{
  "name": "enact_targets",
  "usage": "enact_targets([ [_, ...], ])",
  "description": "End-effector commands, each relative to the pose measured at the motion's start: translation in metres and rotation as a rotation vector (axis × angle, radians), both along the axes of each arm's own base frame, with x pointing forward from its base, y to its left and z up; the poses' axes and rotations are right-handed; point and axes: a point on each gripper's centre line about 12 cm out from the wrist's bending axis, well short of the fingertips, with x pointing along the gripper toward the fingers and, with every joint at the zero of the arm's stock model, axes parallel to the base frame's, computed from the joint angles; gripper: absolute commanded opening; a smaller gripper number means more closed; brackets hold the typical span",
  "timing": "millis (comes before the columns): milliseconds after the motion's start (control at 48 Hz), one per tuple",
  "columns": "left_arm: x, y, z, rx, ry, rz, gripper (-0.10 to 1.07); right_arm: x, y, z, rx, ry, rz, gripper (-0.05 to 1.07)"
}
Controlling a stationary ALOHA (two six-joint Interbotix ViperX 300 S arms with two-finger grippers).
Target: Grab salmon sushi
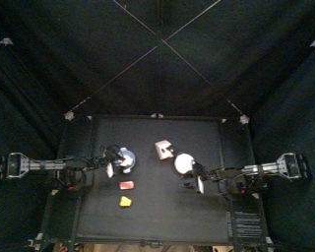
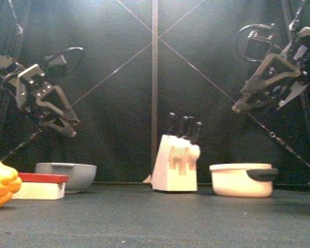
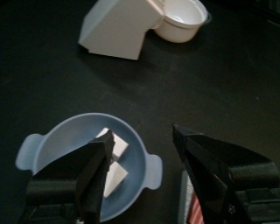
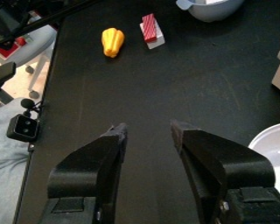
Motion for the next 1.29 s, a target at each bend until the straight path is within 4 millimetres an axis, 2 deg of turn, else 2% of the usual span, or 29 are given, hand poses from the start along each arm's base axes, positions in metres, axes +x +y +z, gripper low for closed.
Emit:
enact_targets([
  [0, 0.006, -0.01, 0.006, 0.019, -0.022, -0.054, 0.9, 0.005, 0.0, 0.01, 0.0, -0.036, 0.003, 0.81],
  [396, 0.009, -0.044, 0.003, 0.034, -0.005, -0.213, 0.9, 0.005, 0.0, 0.011, 0.007, -0.036, -0.001, 0.81],
  [688, 0.015, -0.068, -0.017, 0.029, 0.087, -0.314, 0.9, 0.006, 0.0, 0.009, 0.011, -0.03, -0.001, 0.81],
  [1271, 0.045, -0.074, -0.057, 0.049, 0.314, -0.36, 0.9, 0.005, 0.001, 0.009, 0.011, -0.029, 0.002, 0.81],
])
